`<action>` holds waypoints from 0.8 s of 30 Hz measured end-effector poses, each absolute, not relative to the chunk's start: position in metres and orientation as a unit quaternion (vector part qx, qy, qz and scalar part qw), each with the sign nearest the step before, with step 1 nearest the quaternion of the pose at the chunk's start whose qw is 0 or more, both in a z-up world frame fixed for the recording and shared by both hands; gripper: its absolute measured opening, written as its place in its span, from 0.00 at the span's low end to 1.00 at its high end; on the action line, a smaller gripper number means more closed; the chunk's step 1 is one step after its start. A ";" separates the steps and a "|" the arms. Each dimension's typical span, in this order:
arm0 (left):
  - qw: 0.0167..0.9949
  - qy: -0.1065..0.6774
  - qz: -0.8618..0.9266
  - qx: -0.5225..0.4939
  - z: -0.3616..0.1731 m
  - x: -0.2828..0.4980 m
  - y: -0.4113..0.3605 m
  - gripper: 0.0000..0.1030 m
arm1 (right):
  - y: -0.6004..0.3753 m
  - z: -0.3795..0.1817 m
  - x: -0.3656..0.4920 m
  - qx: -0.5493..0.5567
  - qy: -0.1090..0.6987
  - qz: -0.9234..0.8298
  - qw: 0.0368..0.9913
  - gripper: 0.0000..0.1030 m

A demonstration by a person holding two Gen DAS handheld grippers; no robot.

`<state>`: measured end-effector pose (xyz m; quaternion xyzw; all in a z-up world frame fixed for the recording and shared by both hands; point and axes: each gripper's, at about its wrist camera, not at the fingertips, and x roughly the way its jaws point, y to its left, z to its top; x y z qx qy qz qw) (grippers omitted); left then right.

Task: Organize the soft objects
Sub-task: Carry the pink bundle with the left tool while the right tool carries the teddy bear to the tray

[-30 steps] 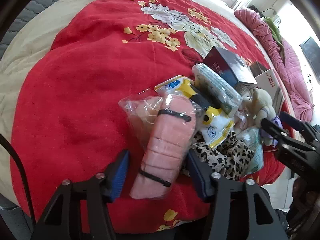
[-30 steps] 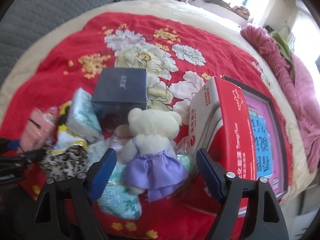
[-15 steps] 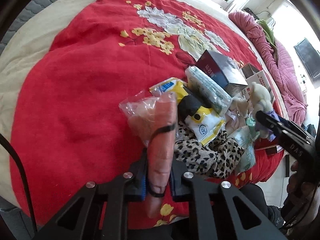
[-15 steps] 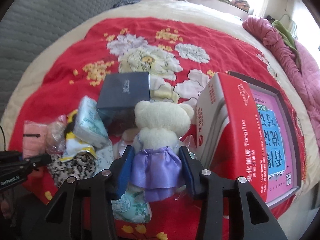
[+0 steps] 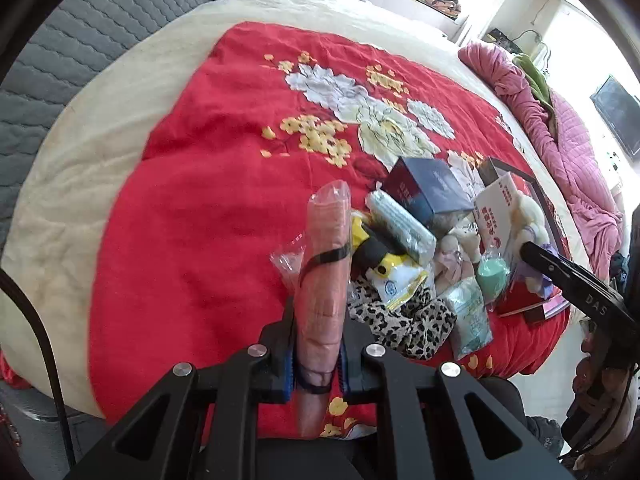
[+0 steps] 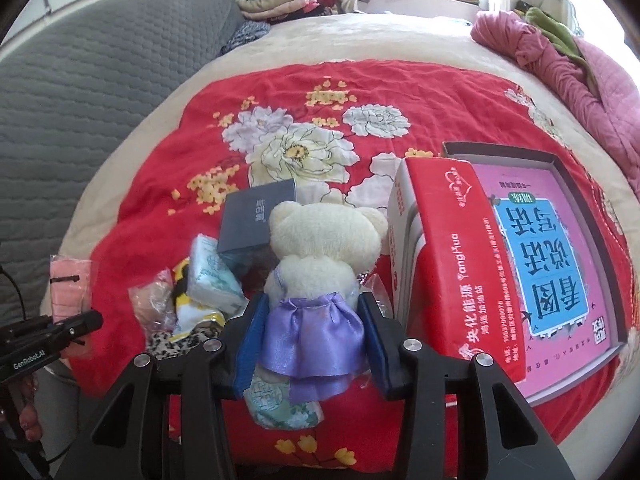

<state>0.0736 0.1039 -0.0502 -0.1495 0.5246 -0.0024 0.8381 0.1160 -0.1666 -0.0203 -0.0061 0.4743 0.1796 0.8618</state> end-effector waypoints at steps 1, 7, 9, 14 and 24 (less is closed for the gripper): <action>0.839 0.523 -0.004 -0.148 -0.045 0.074 0.105 0.15 | -0.168 -0.016 0.115 -0.007 0.471 0.180 0.863 0.46; 0.855 0.500 -0.016 -0.134 0.001 0.079 0.091 0.15 | -0.186 0.017 0.107 0.011 0.454 0.183 0.872 0.46; 0.860 0.493 -0.024 -0.129 0.015 0.084 0.080 0.15 | -0.196 0.032 0.104 0.017 0.444 0.177 0.878 0.46; 0.875 0.469 -0.046 -0.113 0.062 0.102 0.046 0.15 | -0.226 0.070 0.099 0.027 0.418 0.159 0.894 0.46; 0.882 0.455 -0.100 -0.065 0.097 0.141 -0.040 0.15 | -0.289 0.100 0.102 0.052 0.386 0.112 0.914 0.46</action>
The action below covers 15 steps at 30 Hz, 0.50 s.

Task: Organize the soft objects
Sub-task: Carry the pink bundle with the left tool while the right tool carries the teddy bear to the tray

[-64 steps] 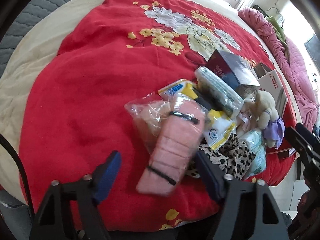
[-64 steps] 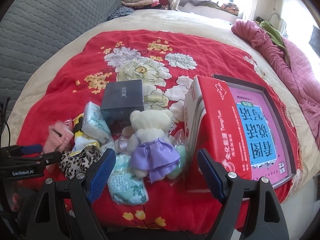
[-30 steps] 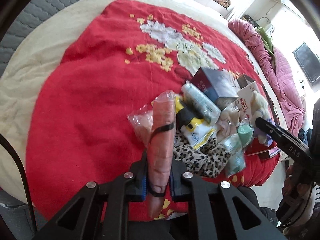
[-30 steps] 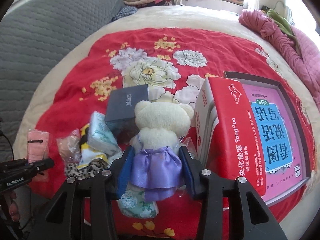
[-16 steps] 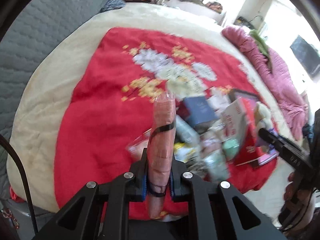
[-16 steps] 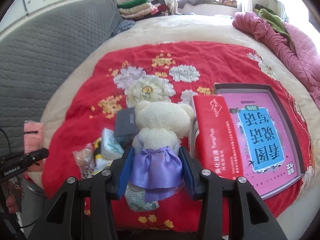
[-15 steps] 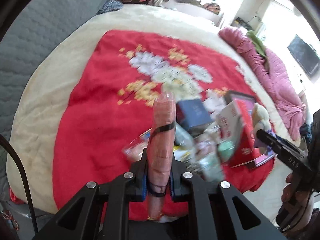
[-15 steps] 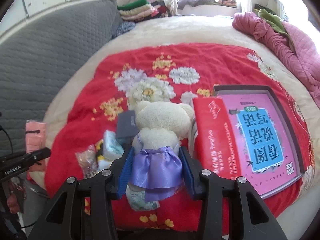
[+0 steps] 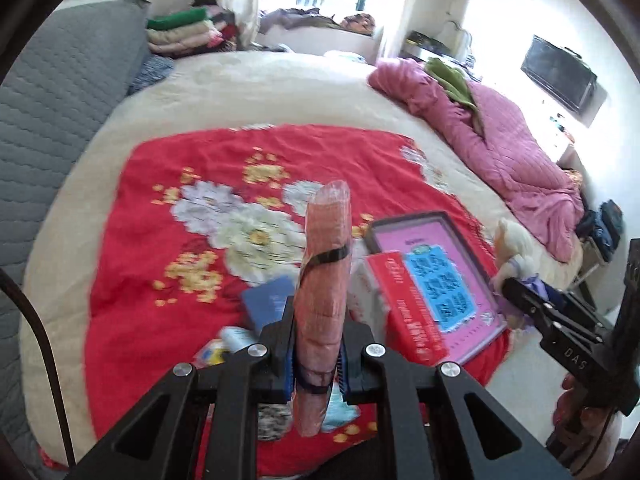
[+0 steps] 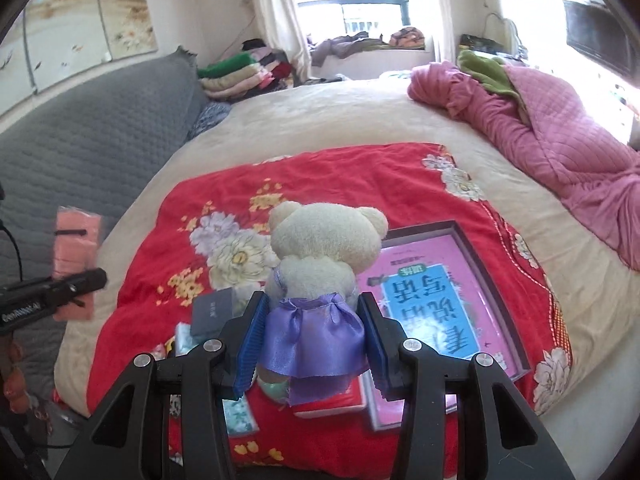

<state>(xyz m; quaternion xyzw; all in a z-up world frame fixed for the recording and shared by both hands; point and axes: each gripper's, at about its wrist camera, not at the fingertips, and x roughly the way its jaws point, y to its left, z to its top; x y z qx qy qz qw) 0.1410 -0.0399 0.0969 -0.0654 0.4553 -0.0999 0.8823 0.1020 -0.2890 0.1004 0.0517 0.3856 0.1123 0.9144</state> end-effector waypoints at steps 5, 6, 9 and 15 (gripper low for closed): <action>0.878 0.462 -0.119 -0.036 0.092 0.151 -0.081 0.15 | -0.321 0.100 0.105 0.064 0.386 0.094 0.915 0.46; 0.876 0.464 -0.125 -0.034 0.090 0.152 -0.089 0.15 | -0.328 0.099 0.106 0.065 0.386 0.087 0.916 0.46; 0.872 0.468 -0.138 -0.025 0.086 0.157 -0.113 0.15 | -0.353 0.092 0.109 0.072 0.394 0.073 0.913 0.46; 0.860 0.484 -0.161 -0.005 0.064 0.171 -0.167 0.15 | -0.394 0.066 0.120 0.073 0.420 0.034 0.904 0.46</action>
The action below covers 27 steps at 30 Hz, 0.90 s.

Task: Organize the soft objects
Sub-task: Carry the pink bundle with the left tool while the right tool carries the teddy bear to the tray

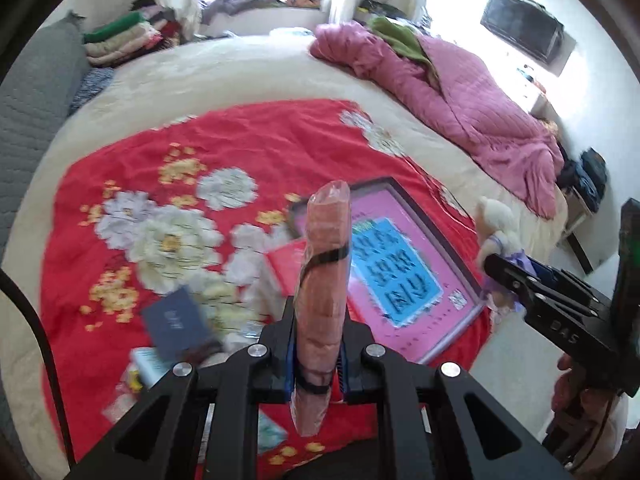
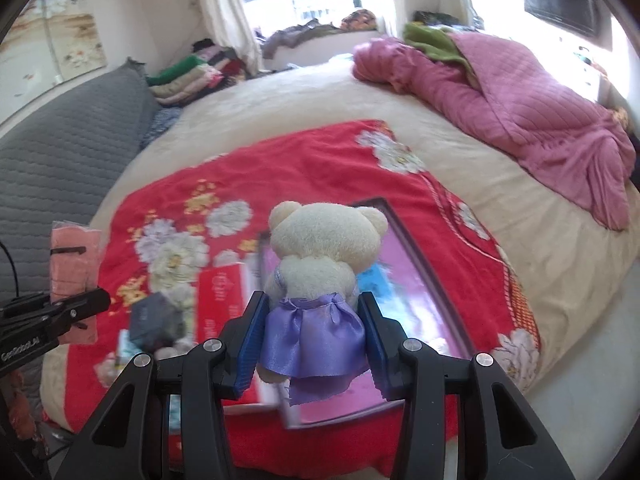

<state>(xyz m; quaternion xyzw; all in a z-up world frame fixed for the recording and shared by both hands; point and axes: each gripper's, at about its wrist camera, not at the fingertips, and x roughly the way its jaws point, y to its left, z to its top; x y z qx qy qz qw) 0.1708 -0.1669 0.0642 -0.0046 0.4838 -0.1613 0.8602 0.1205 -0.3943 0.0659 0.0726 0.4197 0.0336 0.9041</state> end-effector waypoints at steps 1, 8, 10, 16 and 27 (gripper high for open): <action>0.856 0.489 -0.166 0.001 0.058 0.173 -0.180 0.15 | -0.400 0.062 0.122 0.072 0.422 0.030 0.903 0.46; 0.827 0.527 -0.195 0.032 0.014 0.185 -0.253 0.15 | -0.436 0.022 0.132 0.055 0.463 0.017 0.885 0.46; 0.812 0.545 -0.205 0.042 -0.003 0.186 -0.273 0.16 | -0.441 0.010 0.135 0.054 0.471 0.019 0.880 0.46; 0.773 0.588 -0.227 0.069 -0.041 0.191 -0.307 0.16 | -0.449 -0.025 0.144 0.050 0.492 0.038 0.869 0.46; 0.745 0.620 -0.227 0.099 -0.073 0.205 -0.340 0.15 | -0.463 -0.065 0.158 0.073 0.517 0.053 0.851 0.47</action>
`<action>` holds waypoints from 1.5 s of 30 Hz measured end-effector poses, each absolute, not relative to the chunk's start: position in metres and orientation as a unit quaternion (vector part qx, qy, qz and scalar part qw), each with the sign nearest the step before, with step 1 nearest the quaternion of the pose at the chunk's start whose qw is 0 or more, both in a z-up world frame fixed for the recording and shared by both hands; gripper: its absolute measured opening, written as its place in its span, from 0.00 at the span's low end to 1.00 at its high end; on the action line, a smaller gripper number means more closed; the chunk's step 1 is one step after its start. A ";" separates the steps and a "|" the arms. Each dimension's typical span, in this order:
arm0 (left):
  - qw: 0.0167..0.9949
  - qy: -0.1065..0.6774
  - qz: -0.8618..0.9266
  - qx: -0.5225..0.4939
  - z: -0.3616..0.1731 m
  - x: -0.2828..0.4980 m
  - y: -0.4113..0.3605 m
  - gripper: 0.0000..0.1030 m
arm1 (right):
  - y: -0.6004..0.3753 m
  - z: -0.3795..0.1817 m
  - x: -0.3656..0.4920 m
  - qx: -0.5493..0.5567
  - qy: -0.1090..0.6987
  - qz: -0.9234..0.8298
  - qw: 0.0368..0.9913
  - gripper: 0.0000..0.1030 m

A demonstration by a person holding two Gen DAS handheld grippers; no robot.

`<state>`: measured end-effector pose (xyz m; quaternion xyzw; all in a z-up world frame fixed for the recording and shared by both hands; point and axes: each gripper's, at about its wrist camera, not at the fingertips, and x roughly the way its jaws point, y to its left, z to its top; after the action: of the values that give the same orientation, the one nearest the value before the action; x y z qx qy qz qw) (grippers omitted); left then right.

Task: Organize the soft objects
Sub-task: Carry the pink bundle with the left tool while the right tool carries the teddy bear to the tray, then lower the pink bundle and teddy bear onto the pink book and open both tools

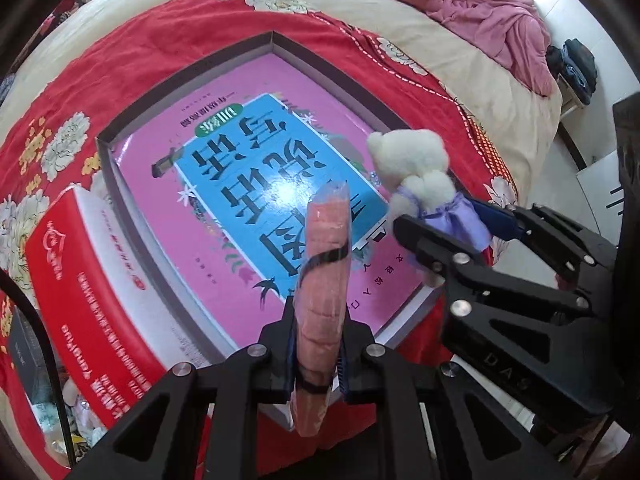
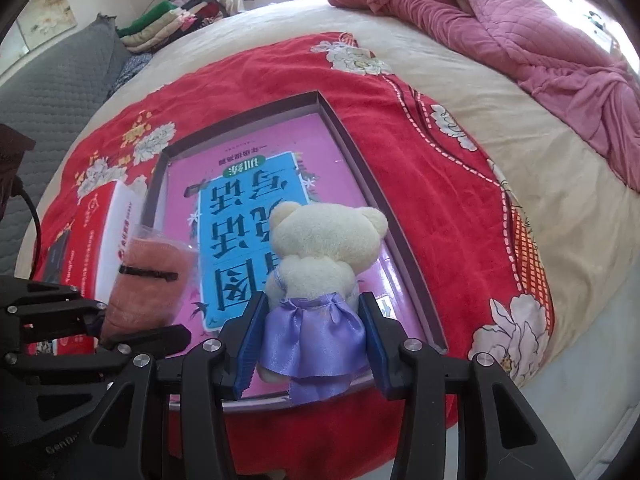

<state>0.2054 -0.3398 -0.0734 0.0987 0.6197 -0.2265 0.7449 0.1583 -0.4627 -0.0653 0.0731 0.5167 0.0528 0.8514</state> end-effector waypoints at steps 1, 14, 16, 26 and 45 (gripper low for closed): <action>0.744 0.621 -0.225 0.101 -0.075 0.206 -0.341 0.15 | -0.464 -0.068 0.160 0.078 0.519 0.056 0.849 0.47; 0.731 0.638 -0.216 0.109 -0.094 0.212 -0.343 0.16 | -0.472 -0.074 0.165 0.080 0.521 0.042 0.849 0.51; 0.729 0.641 -0.214 0.110 -0.097 0.212 -0.344 0.22 | -0.476 -0.070 0.163 0.084 0.516 0.039 0.852 0.51; 0.734 0.634 -0.221 0.100 -0.093 0.207 -0.344 0.50 | -0.494 -0.049 0.145 0.101 0.497 0.013 0.862 0.56; 0.785 0.577 -0.216 0.069 -0.033 0.180 -0.308 0.75 | -0.488 -0.007 0.121 0.088 0.467 -0.013 0.880 0.64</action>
<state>0.1801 -0.3082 -0.0331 0.0691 0.5767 -0.2161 0.7848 0.1210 -0.4880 -0.0066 0.0876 0.4674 -0.0131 0.8796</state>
